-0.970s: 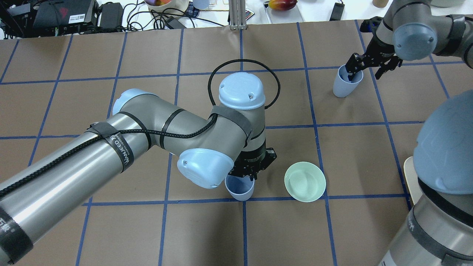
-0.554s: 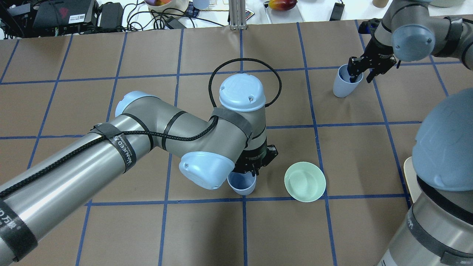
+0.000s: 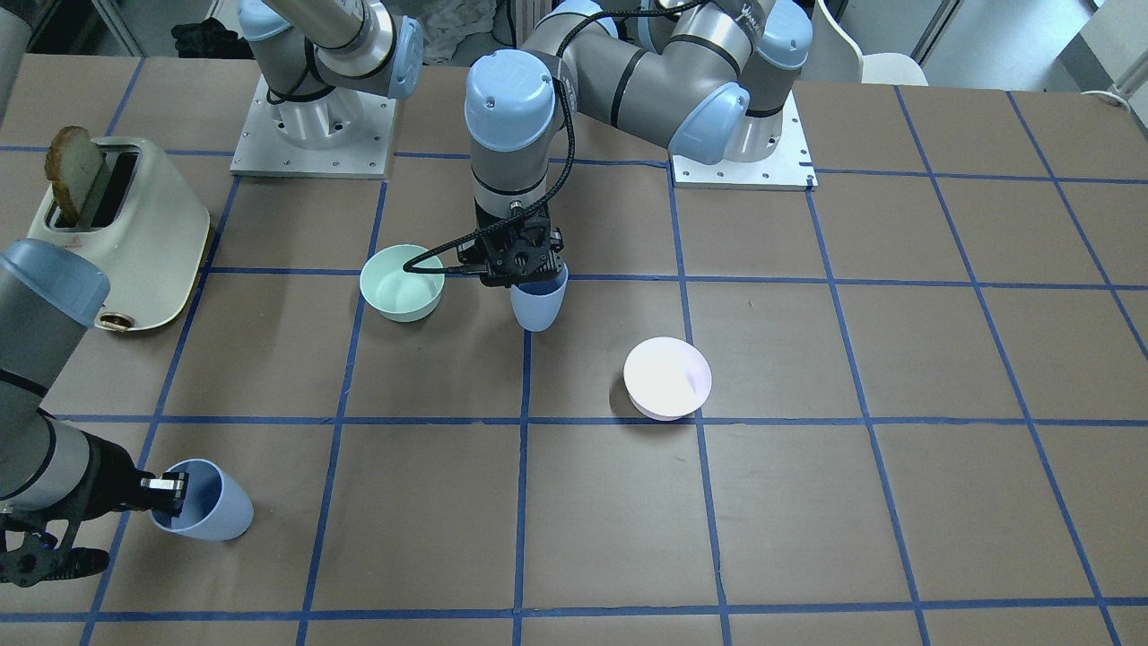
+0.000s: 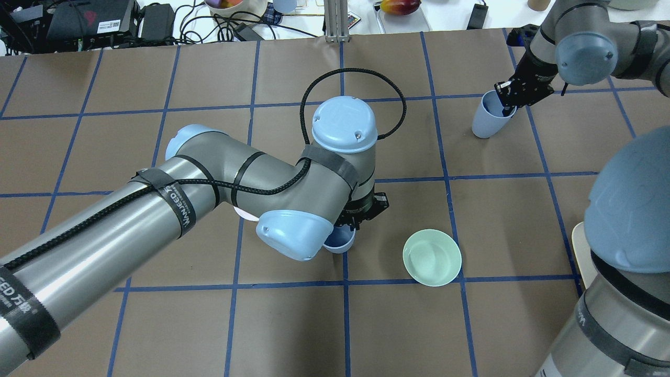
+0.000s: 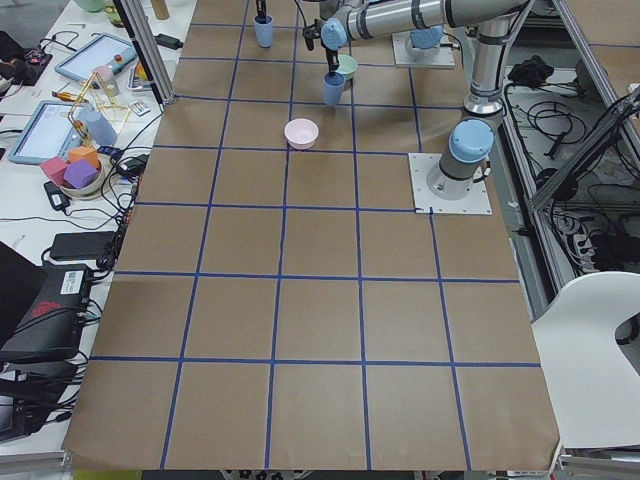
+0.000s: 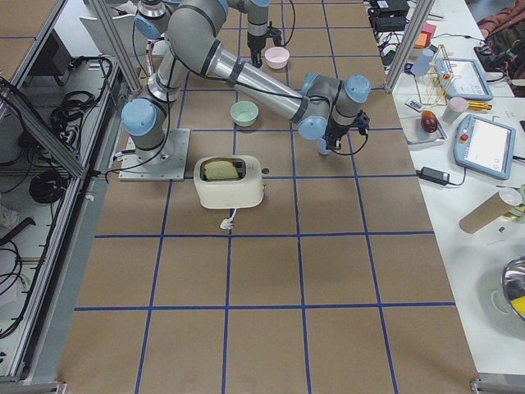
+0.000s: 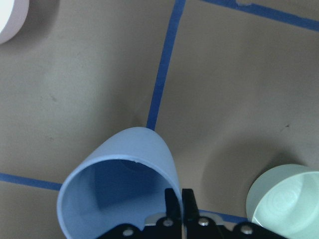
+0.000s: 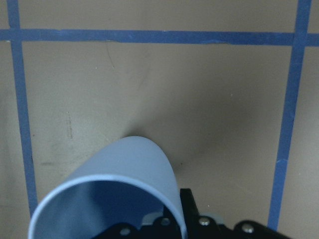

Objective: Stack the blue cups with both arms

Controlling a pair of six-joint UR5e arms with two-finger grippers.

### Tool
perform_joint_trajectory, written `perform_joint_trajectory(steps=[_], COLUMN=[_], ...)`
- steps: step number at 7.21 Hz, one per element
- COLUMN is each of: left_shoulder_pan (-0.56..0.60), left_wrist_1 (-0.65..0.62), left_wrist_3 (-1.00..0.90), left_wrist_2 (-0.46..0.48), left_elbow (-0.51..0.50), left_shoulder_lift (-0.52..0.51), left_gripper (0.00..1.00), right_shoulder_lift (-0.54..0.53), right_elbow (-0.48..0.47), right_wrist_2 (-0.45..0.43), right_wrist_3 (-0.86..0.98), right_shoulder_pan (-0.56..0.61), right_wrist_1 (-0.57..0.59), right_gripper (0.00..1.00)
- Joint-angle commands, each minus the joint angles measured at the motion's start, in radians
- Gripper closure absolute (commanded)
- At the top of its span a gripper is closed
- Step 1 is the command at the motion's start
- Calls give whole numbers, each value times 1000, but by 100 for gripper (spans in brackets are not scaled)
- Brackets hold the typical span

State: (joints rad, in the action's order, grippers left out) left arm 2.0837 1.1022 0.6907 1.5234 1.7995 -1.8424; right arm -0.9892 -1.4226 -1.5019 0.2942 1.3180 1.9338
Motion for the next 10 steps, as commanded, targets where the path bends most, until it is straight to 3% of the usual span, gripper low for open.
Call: perform_joint_trajectory(steps=[1,3,4,5,7,10], left_shoulder_pan=[-2,-2,-2,-2,-20,-130], left_wrist_1=[-19,-42,-56,-68,6,507], left_wrist_3=[-8,-11,0,-3,7,-19], left_wrist_2=[3,3,3,-2,-6,-3], left_elbow=[-14,-16,-14,-16,-78,-384], left_shoulder_lift=[-38,-67,-83,-80,-28,76], left_gripper=[100,100,22,0,0,0], right_shoulder_lift=[-17,-51,-51,-46,-55,-187], right_elbow=[14,43,44,44,45,44], right_wrist_2=[2,24,26,26,25,20], right_wrist_3=[-9,-10,-15,-35,-46,-91], right_shoulder_pan=[7,7,7,7,9,65], right_wrist_1=[-7,-91,-93,-93,-98,-240], right_gripper=[100,100,100,100,100,100])
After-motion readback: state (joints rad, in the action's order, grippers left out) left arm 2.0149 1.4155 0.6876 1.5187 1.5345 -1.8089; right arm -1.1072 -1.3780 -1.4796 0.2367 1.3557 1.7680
